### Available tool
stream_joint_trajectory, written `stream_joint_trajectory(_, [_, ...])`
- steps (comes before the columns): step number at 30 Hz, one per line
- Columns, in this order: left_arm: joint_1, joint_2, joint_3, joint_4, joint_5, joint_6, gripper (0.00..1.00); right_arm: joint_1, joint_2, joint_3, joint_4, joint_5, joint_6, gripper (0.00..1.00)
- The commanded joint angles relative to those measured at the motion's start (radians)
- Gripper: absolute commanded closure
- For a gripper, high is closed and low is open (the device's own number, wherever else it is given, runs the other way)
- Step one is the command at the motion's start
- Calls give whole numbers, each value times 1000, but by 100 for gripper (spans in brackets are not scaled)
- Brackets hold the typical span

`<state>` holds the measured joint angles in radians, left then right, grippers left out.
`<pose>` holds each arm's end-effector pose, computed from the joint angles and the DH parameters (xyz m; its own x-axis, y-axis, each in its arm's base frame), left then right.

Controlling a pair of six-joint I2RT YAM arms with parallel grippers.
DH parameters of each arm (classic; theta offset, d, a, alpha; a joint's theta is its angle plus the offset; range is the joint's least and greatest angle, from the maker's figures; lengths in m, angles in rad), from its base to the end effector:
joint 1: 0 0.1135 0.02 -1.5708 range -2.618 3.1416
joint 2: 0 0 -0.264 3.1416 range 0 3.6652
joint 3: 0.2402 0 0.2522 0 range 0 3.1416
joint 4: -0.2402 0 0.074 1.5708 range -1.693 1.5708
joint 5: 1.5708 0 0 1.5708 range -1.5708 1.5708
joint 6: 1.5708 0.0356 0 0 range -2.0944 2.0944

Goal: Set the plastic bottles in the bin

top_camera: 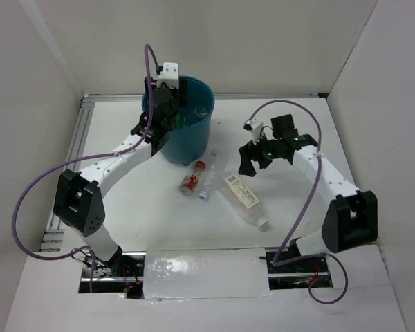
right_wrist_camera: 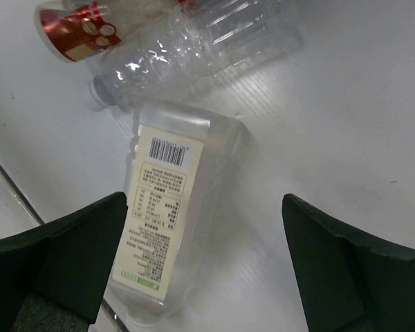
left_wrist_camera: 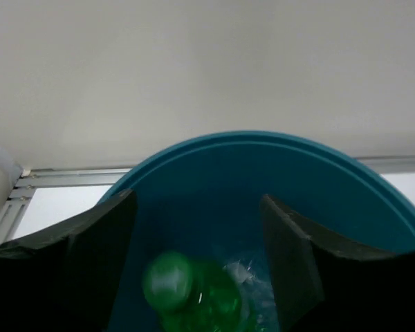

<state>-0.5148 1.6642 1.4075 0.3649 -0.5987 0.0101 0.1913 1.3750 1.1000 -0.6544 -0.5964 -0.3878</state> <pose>0.3577 -0.1793 0.3834 0.0932 -0.0431 -0.9947 -0.0819 0.9953 -0.0508 0.2736 0.0734 0.2808 -0.5440 -0.4240 -0.7241 -0.7485 0.6352 0.1904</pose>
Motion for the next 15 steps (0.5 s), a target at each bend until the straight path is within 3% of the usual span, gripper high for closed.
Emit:
stream_joint_trajectory(1, [13,-49,59,36,7,-41,14,78,68,37,7,139,94,0])
stream_joint_trajectory(8, [-145,-254,18,-96,20,123,4,266,118,-38,73,303,152,0])
stream_joint_trajectory(10, [-250,-376,-104,-271,57,59,0,296,127,-61,82,328,152,0])
stream_joint_trajectory(12, [-278,-452,-145,-306,39,3,0,306,136,-75,82,337,152,0])
stream_joint_trajectory(15, [-392,-579,-363,-450,-12,-146,0,342,171,-94,82,406,171,0])
